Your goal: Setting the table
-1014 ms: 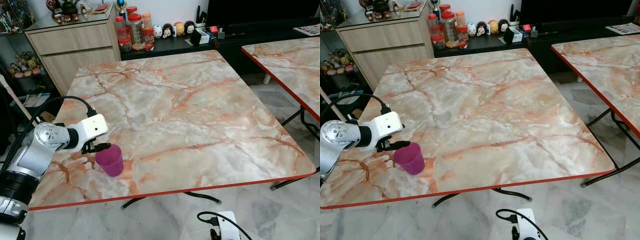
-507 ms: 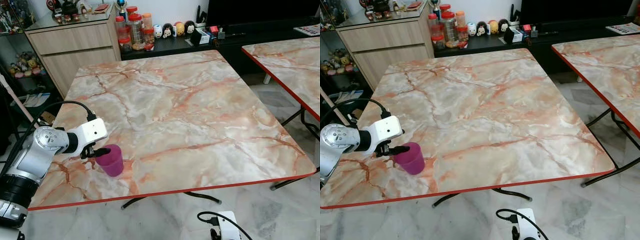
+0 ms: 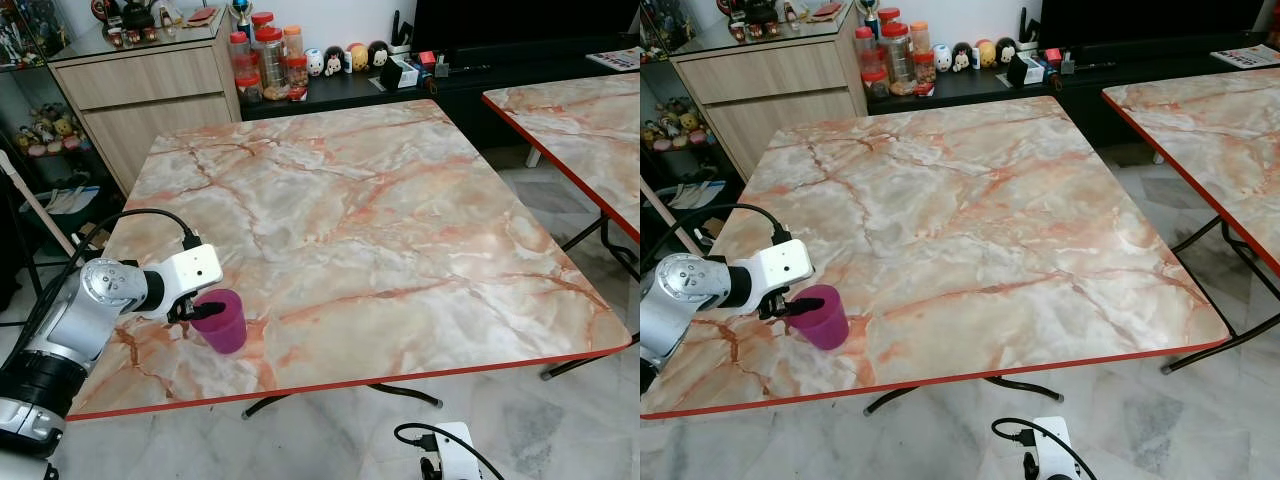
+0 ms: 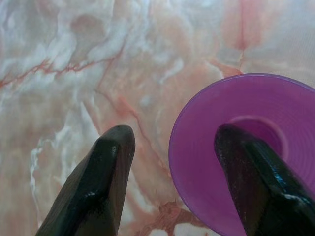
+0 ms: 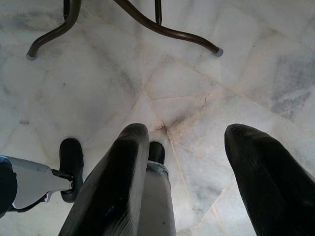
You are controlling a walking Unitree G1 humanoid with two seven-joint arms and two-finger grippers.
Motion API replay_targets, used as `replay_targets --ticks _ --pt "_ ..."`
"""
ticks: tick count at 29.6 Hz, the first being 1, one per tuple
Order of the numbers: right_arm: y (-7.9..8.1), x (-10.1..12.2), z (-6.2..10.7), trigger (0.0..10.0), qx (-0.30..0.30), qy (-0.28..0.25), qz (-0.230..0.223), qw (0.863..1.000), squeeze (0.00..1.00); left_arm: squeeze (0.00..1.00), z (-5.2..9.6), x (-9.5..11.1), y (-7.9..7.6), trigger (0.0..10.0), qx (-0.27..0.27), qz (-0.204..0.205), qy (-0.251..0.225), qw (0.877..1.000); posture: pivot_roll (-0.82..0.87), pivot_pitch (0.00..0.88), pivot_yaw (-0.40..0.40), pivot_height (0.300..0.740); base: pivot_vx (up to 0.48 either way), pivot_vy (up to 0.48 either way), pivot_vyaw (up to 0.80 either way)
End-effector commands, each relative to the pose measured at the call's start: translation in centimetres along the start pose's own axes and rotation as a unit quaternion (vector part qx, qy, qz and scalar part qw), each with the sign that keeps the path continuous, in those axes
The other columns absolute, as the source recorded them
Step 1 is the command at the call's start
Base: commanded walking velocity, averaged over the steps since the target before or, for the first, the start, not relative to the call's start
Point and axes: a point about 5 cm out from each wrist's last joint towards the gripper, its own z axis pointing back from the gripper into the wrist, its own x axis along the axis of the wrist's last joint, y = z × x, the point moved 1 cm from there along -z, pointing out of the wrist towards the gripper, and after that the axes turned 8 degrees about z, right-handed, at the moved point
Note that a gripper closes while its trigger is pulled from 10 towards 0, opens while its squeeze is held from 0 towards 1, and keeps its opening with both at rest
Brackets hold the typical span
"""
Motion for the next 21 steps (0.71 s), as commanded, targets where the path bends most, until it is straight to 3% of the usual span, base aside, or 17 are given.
replay_targets --ticks 1,2,3,4,5,6,7,21 --pt "0.20 0.04 -0.01 10.0 -0.001 0.002 -0.005 1.000 0.00 0.00 0.11 -0.01 0.43 10.0 0.007 -0.006 0.007 1.000 0.03 0.000 0.070 0.740 0.000 0.000 0.00" --pt "0.18 0.04 -0.01 10.0 -0.001 0.002 -0.005 1.000 0.00 0.00 0.06 -0.02 0.44 8.1 0.009 -0.006 0.007 1.000 0.03 0.000 0.067 0.740 0.000 0.000 0.00" --pt "0.16 0.03 -0.01 10.0 -0.001 0.002 -0.004 1.000 0.00 0.00 0.03 -0.01 0.44 8.1 0.009 -0.006 0.006 1.000 0.03 0.000 0.067 0.740 0.000 0.000 0.00" --pt "0.15 0.01 -0.01 10.0 -0.001 0.002 -0.004 1.000 0.00 0.00 0.02 0.00 0.44 4.8 0.010 -0.005 0.005 1.000 0.03 0.000 0.067 0.740 0.000 0.000 0.00" --pt "0.15 0.00 -0.01 10.0 -0.001 0.002 -0.004 1.000 0.00 0.00 0.03 0.00 0.45 2.5 0.011 -0.004 0.004 1.000 0.03 0.000 0.067 0.740 0.000 0.000 0.00" --pt "0.15 0.00 -0.01 10.0 -0.001 0.002 -0.004 1.000 0.00 0.00 0.03 0.00 0.45 2.5 0.011 -0.004 0.004 1.000 0.03 0.000 0.067 0.740 0.000 0.000 0.00" --pt "0.14 0.00 -0.01 10.0 -0.001 0.002 -0.004 1.000 0.00 0.00 0.04 -0.01 0.51 1.3 0.013 -0.004 0.004 1.000 0.03 0.000 0.066 0.740 0.000 0.000 0.00" --pt "0.12 0.02 -0.01 10.0 -0.001 0.002 -0.005 1.000 0.00 0.00 0.03 -0.10 0.39 1.0 0.001 -0.002 0.006 1.000 0.02 0.000 0.068 0.740 0.000 0.000 0.00"
